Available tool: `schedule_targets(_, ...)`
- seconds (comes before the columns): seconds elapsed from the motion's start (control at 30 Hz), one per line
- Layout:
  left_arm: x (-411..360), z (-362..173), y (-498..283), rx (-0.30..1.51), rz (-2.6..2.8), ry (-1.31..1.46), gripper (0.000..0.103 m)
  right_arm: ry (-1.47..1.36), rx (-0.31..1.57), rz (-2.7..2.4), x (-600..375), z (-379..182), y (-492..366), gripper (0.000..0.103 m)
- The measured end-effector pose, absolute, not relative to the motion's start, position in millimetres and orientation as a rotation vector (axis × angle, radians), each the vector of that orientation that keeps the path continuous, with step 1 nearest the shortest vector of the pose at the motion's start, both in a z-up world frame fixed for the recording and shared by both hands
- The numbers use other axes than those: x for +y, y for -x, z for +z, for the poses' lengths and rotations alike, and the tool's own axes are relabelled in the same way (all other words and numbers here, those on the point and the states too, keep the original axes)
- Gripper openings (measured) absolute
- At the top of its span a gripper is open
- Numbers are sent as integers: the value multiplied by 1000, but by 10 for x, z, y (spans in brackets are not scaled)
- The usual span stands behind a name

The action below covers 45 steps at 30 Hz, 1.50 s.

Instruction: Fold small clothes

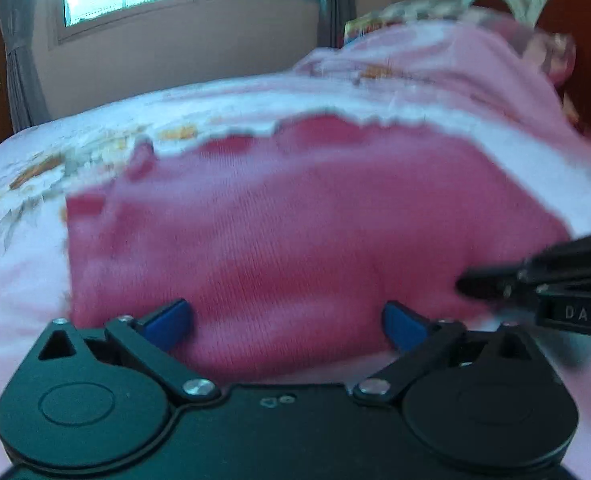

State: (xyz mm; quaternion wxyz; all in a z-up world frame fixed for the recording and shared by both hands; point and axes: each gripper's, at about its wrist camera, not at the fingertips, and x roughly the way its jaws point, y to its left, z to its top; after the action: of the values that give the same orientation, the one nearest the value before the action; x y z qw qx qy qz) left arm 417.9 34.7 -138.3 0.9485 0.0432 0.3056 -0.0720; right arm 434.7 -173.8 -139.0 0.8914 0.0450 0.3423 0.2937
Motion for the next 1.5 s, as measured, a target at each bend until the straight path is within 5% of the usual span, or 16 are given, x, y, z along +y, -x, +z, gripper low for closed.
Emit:
schedule_targets(0.03, 381, -1292, -4176, 575, -142, -92, 96, -97, 703, 605, -1786, -1282, -4385, 1)
schedule_targets(0.1, 448, -1163, -4307, 504, -106, -119, 102, -129, 590, 552, -1927, -1054, -4441, 20)
schedule_targets(0.17, 514, -1199, -4603, 562, -76, -101, 101, -173, 542, 523, -2048, -966, -4620, 68)
schedule_targets(0.3, 719, -1491, -4855, 658, -99, -30, 101, -163, 725, 448, -2236, -1351, -5129, 56)
schedule_targets(0.33, 716, -1426, -4849, 662, -108, -58, 98, -149, 733, 455, -2248, -1298, -5150, 40)
schedule_targets(0.37, 739, -1326, -4820, 624, -110, -66, 94, -126, 718, 460, -2265, -1200, -5173, 11)
schedule_targets(0.4, 791, -1226, -4795, 558, -114, -54, 96, -131, 680, 455, -2318, -1099, -5169, 3)
schedule_targets(0.5, 889, -1131, -5096, 521, -92, -35, 98, -189, 583, 425, -2403, -936, -5452, 3)
schedule_targets(0.7, 1107, -1448, -5520, 700, -75, 76, 100, -155, 754, 393, -2367, -1427, -5998, 3)
schedule_targets(0.83, 1227, -1256, -5520, 583, -72, 44, 101, -133, 630, 389, -2352, -1176, -5977, 3)
schedule_targets(1.0, 1401, -1550, -6088, 767, -6, 69, 102, 15, 671, 276, -2204, -1409, -6367, 3)
schedule_targets(1.23, 1457, -1312, -5660, 717, -28, 32, 95, 58, 619, 325, -2211, -1315, -5968, 2)
schedule_targets(1.3, 1392, -1226, -5227, 648, -93, 84, 97, -3, 558, 408, -2235, -1151, -5521, 11)
schedule_targets(1.37, 1152, -1186, -4802, 615, -141, 83, 98, -40, 529, 491, -2122, -1069, -5064, 38)
schedule_targets(1.5, 550, -1210, -4259, 568, -154, -27, 101, -30, 510, 550, -1760, -1025, -4379, 38)
